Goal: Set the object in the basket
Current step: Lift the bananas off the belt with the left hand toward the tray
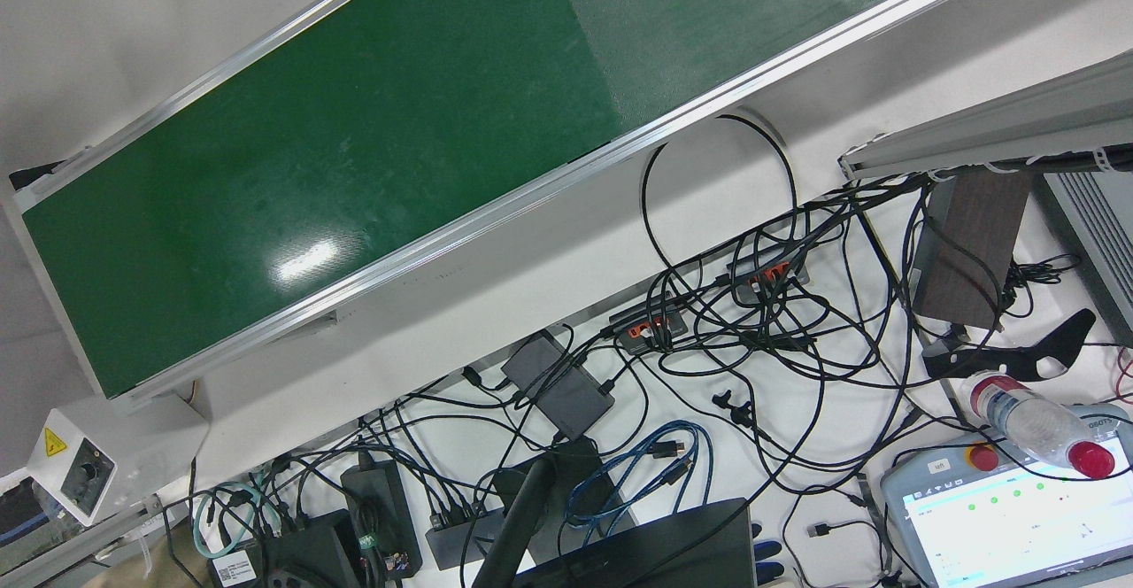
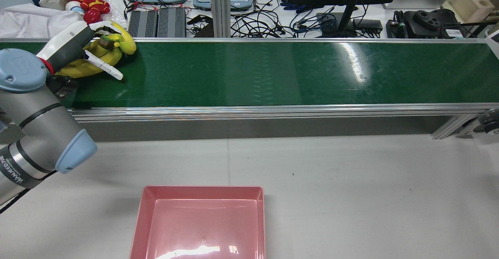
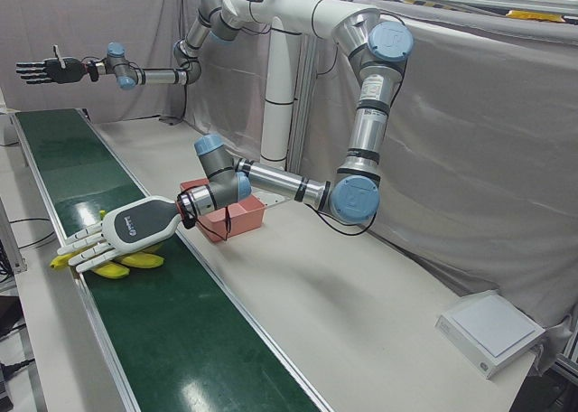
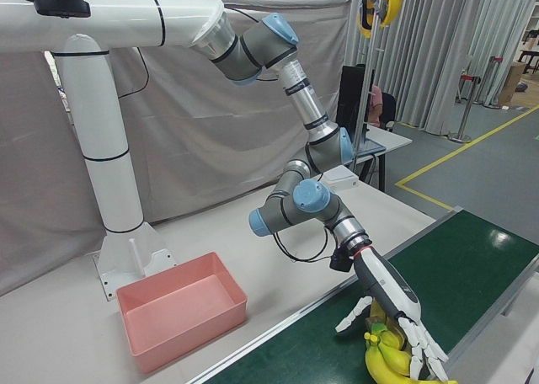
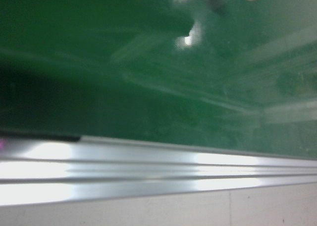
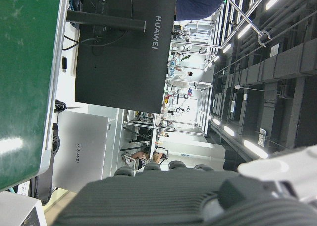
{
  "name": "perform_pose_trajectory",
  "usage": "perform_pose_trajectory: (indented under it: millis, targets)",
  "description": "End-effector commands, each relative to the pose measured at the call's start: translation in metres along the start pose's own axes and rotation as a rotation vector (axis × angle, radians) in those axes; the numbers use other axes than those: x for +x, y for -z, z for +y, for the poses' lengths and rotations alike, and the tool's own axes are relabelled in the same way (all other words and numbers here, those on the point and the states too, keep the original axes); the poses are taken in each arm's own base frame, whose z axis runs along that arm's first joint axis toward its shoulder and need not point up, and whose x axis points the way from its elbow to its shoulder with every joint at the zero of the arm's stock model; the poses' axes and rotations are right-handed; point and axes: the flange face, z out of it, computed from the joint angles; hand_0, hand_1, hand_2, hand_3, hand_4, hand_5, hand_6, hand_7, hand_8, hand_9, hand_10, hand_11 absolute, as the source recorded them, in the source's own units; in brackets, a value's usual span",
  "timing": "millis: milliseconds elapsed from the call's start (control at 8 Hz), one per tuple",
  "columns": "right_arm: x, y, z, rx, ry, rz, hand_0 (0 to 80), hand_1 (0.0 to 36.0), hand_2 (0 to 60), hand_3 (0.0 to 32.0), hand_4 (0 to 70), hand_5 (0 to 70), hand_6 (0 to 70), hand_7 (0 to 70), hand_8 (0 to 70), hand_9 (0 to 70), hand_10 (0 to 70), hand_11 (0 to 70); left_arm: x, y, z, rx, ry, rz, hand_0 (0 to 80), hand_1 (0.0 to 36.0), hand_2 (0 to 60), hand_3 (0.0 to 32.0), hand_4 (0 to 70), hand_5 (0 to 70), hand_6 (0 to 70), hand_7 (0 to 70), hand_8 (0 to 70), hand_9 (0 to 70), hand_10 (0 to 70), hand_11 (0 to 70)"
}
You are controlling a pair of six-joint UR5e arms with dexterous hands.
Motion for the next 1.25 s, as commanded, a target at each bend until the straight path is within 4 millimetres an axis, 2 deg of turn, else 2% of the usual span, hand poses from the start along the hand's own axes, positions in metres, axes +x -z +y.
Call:
perform_pose_trajectory:
  millis: [0, 125, 250, 375, 500, 625, 750, 875, 1125]
  targets:
    - [0.0, 0.0, 0.0, 0.0, 0.001, 0.0, 0.0, 0.0, 0.0, 0.0, 0.0, 0.0, 0.0, 0.0, 0.0, 0.0, 0.0, 0.0, 0.004, 0.005, -0.007, 0.062, -0.014, 0.006, 59.4, 14.9, 0.0, 0.0, 29.9, 70.0, 30.5, 56.2, 39.0, 56.0, 31.8, 46.7]
    - [0.0, 0.0, 0.0, 0.0, -0.001, 0.0, 0.0, 0.0, 0.0, 0.0, 0.0, 0.0, 0.0, 0.0, 0.0, 0.0, 0.0, 0.0, 0.005, 0.006, -0.007, 0.064, -0.016, 0.004, 58.3, 15.3, 9.6, 0.0, 31.0, 70.0, 46.8, 70.0, 50.5, 70.0, 40.0, 57.0]
    - [0.0, 0.0, 0.001, -0.001, -0.001, 0.0, 0.0, 0.0, 0.0, 0.0, 0.0, 0.0, 0.0, 0.0, 0.0, 0.0, 0.0, 0.0, 0.006, 0.006, -0.007, 0.066, -0.016, 0.004, 61.0, 22.0, 35.9, 0.0, 37.2, 70.0, 61.4, 70.0, 59.0, 70.0, 46.1, 66.1]
    - [0.0, 0.0, 0.001, -0.001, -0.001, 0.0, 0.0, 0.0, 0.0, 0.0, 0.0, 0.0, 0.0, 0.0, 0.0, 0.0, 0.0, 0.0, 0.013, 0.009, -0.005, 0.058, -0.009, 0.018, 58.2, 28.6, 60.0, 0.0, 35.8, 70.0, 66.9, 70.0, 64.0, 70.0, 49.6, 70.0]
    - [0.0, 0.0, 0.001, -0.001, 0.001, 0.0, 0.0, 0.0, 0.0, 0.0, 0.0, 0.0, 0.0, 0.0, 0.0, 0.0, 0.0, 0.0, 0.033, 0.019, 0.001, 0.033, 0.009, 0.055, 56.1, 28.6, 60.0, 0.0, 34.7, 70.0, 68.4, 70.0, 65.3, 70.0, 50.8, 70.0]
    - [0.0, 0.0, 0.001, -0.001, -0.001, 0.0, 0.0, 0.0, 0.0, 0.0, 0.0, 0.0, 0.0, 0.0, 0.0, 0.0, 0.0, 0.0, 0.07, 0.044, 0.014, -0.016, 0.044, 0.115, 51.7, 20.7, 59.9, 0.0, 30.9, 70.0, 67.7, 70.0, 64.0, 70.0, 49.7, 70.0]
    - [0.0, 0.0, 0.001, -0.001, 0.001, 0.0, 0.0, 0.0, 0.0, 0.0, 0.0, 0.0, 0.0, 0.0, 0.0, 0.0, 0.0, 0.0, 0.094, 0.079, 0.021, -0.068, 0.073, 0.165, 49.9, 14.8, 44.0, 0.0, 30.3, 70.0, 69.1, 70.0, 64.5, 70.0, 50.8, 70.0]
    - [0.0, 0.0, 0.001, -0.001, -0.001, 0.0, 0.0, 0.0, 0.0, 0.0, 0.0, 0.0, 0.0, 0.0, 0.0, 0.0, 0.0, 0.0, 0.103, 0.11, 0.022, -0.12, 0.092, 0.184, 49.3, 11.9, 36.5, 0.0, 30.5, 70.0, 70.0, 70.0, 65.6, 70.0, 51.7, 70.0]
    - [0.0, 0.0, 0.001, -0.001, -0.001, 0.0, 0.0, 0.0, 0.0, 0.0, 0.0, 0.0, 0.0, 0.0, 0.0, 0.0, 0.0, 0.0, 0.116, 0.157, 0.034, -0.277, 0.108, 0.156, 48.5, 8.9, 29.9, 0.0, 33.2, 70.0, 70.0, 70.0, 67.2, 70.0, 52.3, 70.0]
